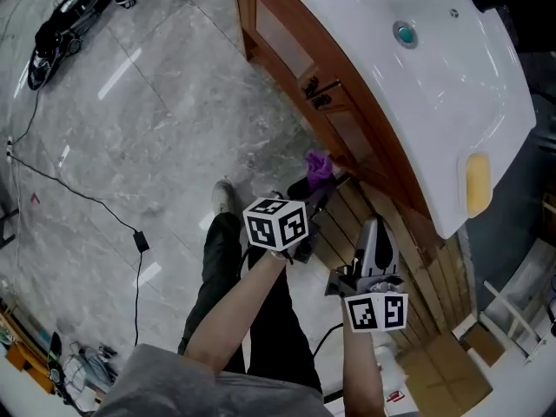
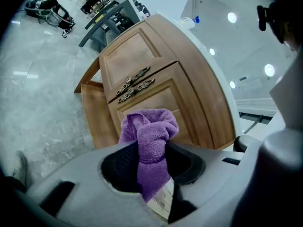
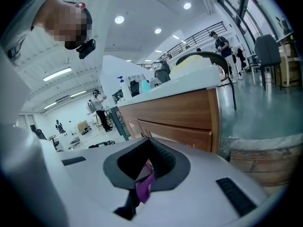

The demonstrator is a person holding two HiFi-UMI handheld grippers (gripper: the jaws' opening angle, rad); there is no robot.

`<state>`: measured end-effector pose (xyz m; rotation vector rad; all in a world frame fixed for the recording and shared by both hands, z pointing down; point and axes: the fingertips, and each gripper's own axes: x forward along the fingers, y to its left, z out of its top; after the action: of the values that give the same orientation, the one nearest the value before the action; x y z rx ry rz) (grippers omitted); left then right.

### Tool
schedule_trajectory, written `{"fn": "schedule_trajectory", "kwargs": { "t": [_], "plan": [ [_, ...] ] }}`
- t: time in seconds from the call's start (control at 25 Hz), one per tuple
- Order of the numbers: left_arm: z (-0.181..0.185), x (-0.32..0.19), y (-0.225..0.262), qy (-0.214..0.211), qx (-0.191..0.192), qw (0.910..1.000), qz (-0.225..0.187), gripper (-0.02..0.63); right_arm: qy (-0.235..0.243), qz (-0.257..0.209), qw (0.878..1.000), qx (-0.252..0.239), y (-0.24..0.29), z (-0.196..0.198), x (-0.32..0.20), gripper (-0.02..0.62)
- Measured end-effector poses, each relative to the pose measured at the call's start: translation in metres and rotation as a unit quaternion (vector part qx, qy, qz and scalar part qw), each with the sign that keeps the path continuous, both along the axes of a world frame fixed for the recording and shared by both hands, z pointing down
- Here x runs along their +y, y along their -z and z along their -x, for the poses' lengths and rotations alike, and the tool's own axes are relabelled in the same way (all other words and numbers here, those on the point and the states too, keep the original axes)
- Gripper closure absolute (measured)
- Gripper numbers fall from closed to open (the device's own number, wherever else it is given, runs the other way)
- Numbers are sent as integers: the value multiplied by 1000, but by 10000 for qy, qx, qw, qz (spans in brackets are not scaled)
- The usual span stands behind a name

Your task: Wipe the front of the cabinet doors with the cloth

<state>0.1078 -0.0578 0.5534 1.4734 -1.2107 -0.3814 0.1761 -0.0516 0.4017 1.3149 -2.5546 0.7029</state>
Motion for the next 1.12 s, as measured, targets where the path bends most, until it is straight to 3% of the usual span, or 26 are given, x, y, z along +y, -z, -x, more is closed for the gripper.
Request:
{"fn": "schedule_trajectory", "kwargs": {
  "t": [0.28, 0.76, 1.12],
  "plan": [
    [28, 7, 91, 32, -266, 9983, -524, 476, 79, -139, 9996, -215, 54, 20, 5, 586],
    [42, 16, 192, -213, -914, 9912, -936, 476, 201, -328, 9988, -295, 126, 22, 4, 586],
    [63, 15, 303, -253, -1764, 9714, -1569, 476, 253, -645, 9964, -483, 200, 38, -2, 586]
  ]
}}
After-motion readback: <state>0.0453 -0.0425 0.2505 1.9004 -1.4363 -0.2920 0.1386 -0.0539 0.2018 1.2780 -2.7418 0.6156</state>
